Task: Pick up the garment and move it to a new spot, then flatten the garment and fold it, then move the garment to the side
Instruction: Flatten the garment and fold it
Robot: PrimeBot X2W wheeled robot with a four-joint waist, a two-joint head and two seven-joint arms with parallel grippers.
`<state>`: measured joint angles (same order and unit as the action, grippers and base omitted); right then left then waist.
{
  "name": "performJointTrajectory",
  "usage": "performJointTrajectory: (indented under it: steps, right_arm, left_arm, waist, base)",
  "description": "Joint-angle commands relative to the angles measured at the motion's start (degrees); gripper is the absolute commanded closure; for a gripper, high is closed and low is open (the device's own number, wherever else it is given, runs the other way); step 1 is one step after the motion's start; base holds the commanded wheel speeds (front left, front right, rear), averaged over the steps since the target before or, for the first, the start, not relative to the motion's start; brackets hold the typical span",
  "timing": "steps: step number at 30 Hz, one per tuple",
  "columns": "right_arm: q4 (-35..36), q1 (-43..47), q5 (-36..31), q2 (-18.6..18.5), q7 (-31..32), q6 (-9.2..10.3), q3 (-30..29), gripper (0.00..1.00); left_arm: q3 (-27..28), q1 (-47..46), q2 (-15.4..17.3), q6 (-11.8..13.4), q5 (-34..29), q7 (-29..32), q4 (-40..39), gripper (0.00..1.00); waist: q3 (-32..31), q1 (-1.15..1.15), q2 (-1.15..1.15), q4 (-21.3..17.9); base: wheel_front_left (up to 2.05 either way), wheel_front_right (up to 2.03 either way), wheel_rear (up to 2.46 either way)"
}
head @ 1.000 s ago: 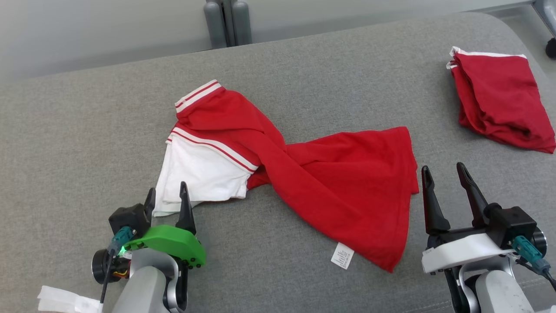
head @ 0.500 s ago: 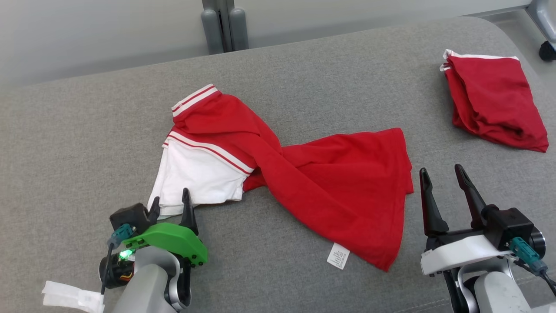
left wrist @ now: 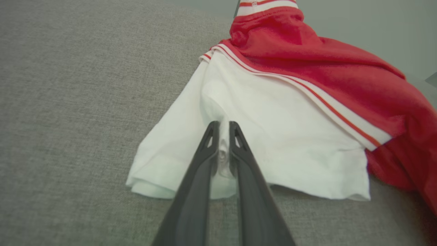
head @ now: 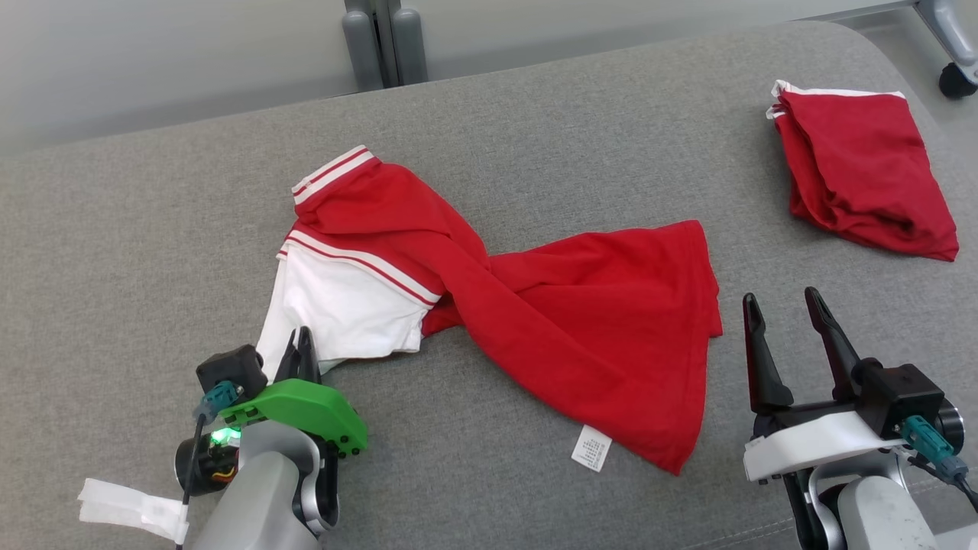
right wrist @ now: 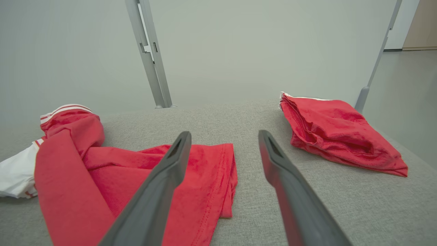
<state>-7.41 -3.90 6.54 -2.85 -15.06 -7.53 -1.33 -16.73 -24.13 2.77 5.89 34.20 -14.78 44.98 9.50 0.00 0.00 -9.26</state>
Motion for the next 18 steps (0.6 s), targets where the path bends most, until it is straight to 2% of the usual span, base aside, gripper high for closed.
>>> performJointTrajectory:
  steps: [1, 6, 10, 18]
  right_arm:
    - [-0.05, -0.36, 0.23, -0.08, -0.16, 0.09, 0.02, 0.00]
    - [-0.27, -0.36, 0.21, -0.08, -0.16, 0.09, -0.05, 0.00]
    - [-0.32, 0.64, -0.14, -0.08, -0.16, 0.09, -0.69, 0.00]
    - [-0.76, 3.18, -1.16, -0.08, -0.16, 0.09, -2.27, 0.00]
  left_arm:
    - [-0.05, 0.21, 0.25, 0.35, -0.77, -0.42, -0.34, 1.00]
    - [0.56, 1.02, 0.37, 0.94, -2.18, -0.45, -3.58, 1.00]
    - [1.91, 3.73, 0.40, 1.19, -3.90, -0.41, -9.40, 1.00]
    - [3.29, 16.25, 0.33, 2.78, -5.02, -0.37, -21.56, 1.00]
  waist:
    - [-0.10, 0.00, 0.00, 0.25]
    - [-0.52, 0.00, 0.00, 1.11]
    - [-1.38, 0.00, 0.00, 2.31]
    - [-4.37, 0.00, 0.00, 6.35]
  base:
    - [0.00, 0.00, 0.00]
    - [0.00, 0.00, 0.00]
    - [0.00, 0.00, 0.00]
    - [0.00, 0.00, 0.00]
